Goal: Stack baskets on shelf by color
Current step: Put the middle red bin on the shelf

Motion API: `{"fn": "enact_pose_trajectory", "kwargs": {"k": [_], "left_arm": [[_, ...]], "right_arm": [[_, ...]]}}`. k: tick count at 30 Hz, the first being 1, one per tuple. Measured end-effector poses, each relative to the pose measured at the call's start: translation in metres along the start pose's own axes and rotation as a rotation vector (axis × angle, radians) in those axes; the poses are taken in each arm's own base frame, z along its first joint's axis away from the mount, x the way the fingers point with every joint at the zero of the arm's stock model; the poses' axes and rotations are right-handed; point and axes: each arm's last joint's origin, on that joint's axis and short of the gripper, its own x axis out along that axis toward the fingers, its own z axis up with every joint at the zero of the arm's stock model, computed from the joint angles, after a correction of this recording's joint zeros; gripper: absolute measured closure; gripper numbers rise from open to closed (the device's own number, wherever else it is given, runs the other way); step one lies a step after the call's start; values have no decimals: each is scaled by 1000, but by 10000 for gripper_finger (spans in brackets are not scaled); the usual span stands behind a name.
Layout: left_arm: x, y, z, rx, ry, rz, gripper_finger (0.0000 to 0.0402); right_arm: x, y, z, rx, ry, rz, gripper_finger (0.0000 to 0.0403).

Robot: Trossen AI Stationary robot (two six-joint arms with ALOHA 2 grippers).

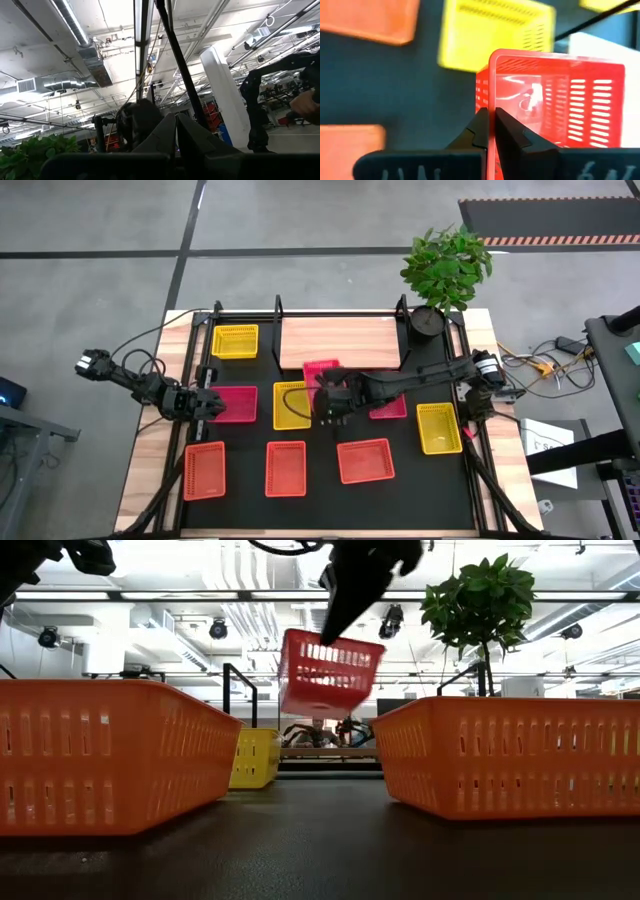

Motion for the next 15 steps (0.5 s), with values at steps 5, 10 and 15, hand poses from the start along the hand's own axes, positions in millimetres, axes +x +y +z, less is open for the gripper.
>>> {"fn": "enact_pose_trajectory", "kwargs": {"k": [5, 10, 15], "left_arm": [[0, 0, 0, 0, -2, 1, 400], [0, 0, 0, 0, -2, 1, 400], [0, 0, 0, 0, -4, 2, 400]], "right_arm": [[9, -37, 4, 49, -96, -90, 394], [24, -76, -1, 103, -172, -167, 394], [35, -106, -14, 166, -188, -221, 394]]}}
